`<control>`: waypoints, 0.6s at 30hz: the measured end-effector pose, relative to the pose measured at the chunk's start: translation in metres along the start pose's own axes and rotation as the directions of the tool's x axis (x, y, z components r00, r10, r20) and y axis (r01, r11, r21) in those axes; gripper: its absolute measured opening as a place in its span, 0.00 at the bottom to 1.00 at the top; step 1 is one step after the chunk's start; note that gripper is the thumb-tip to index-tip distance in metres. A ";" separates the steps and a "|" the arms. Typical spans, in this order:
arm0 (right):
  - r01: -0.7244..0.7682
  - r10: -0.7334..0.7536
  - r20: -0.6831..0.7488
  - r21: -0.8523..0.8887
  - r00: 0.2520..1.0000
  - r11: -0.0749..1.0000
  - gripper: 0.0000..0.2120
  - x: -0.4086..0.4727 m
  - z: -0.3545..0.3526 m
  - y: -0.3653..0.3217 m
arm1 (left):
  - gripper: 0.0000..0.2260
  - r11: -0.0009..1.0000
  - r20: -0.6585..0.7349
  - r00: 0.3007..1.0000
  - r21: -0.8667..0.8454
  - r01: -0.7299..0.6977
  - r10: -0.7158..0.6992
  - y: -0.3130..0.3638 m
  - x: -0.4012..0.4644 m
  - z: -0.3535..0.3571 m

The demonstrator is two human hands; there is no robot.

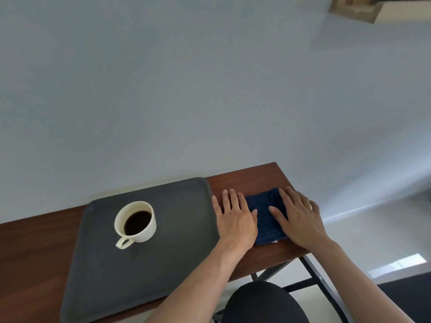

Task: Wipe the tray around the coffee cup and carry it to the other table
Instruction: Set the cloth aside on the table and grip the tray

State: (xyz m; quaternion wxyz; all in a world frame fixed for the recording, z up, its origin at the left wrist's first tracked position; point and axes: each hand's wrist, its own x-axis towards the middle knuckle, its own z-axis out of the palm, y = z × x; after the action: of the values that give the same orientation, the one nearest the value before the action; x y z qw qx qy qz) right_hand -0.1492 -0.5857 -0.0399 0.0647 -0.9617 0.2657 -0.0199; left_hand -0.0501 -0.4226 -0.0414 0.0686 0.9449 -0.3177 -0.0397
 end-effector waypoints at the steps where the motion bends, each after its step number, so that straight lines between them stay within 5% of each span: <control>1: -0.004 0.004 0.027 -0.002 1.000 1.000 0.33 -0.002 0.002 0.000 | 0.31 1.000 0.015 1.000 -0.012 0.000 0.000 -0.001 -0.001 0.002; 11: 0.159 -0.140 -0.139 0.135 0.980 0.978 0.29 -0.021 -0.018 -0.065 | 0.32 0.990 -0.253 0.968 -0.133 -0.044 0.009 -0.060 -0.034 -0.070; 18: 0.265 -0.248 -0.103 0.218 0.963 0.939 0.29 -0.041 -0.006 -0.153 | 0.34 0.972 -0.306 0.924 -0.016 0.235 -0.229 -0.197 -0.093 -0.132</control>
State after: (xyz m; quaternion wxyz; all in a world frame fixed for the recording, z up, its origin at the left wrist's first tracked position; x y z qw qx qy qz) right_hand -0.1069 -0.4349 -0.0132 0.1626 -0.9727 0.1364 -0.0941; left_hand 0.0089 -0.1975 0.0609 0.1019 0.9712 -0.1897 0.1024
